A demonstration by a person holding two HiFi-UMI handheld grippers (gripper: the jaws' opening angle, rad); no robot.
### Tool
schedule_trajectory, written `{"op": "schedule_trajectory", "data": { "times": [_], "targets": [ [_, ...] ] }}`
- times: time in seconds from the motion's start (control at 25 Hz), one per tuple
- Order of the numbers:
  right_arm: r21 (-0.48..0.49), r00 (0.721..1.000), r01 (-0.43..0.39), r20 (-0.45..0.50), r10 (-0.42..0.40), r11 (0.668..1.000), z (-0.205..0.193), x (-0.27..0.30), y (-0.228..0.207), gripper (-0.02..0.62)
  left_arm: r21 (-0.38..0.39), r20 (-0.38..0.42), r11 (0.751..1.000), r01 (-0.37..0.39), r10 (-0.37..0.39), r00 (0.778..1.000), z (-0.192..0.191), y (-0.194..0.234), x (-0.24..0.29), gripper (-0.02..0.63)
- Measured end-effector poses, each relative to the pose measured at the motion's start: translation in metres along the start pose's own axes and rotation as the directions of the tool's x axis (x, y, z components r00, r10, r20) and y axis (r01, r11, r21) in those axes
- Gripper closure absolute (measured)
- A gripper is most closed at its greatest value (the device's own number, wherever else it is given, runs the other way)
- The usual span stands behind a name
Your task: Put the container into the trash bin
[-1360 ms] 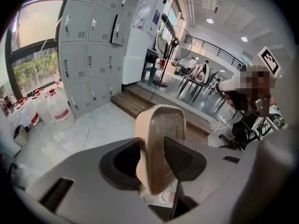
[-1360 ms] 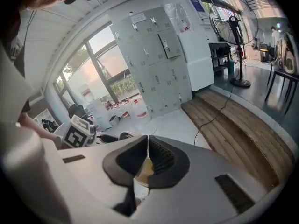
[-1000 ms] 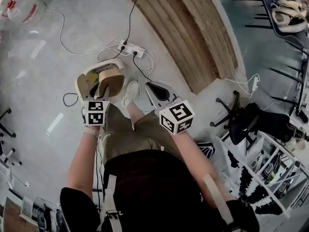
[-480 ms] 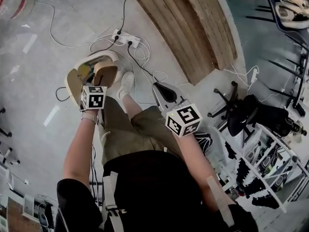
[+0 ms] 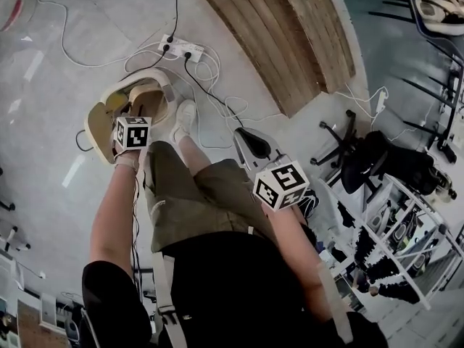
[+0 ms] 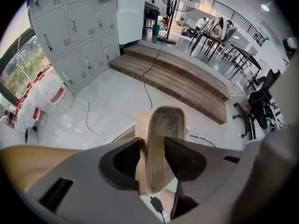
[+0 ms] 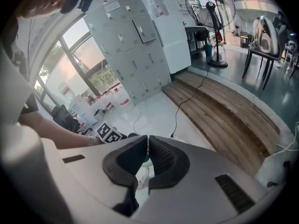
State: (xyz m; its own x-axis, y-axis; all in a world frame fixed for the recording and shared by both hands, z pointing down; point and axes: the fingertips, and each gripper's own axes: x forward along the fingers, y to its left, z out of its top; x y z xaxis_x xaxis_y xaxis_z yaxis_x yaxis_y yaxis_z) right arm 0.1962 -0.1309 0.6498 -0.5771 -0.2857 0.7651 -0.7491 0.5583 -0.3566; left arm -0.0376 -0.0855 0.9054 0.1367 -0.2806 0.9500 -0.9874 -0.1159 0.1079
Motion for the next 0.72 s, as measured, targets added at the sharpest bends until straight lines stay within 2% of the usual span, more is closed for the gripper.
{"op": "schedule_trajectory", "data": {
  "times": [0.32,0.72],
  "targets": [
    [0.045,0.999,0.04,-0.019,-0.039,0.998,-0.024,-0.005,-0.014,0.572,0.119,-0.067,0.993,-0.015,0.023,0.997,-0.008,0.007,0.042,0.44],
    [0.087,0.996,0.086,-0.042,-0.082,0.993,-0.058,-0.008,-0.029,0.572,0.205,-0.138,0.979,-0.016,0.045,0.989,-0.025,0.009,0.09,0.44]
  ]
}}
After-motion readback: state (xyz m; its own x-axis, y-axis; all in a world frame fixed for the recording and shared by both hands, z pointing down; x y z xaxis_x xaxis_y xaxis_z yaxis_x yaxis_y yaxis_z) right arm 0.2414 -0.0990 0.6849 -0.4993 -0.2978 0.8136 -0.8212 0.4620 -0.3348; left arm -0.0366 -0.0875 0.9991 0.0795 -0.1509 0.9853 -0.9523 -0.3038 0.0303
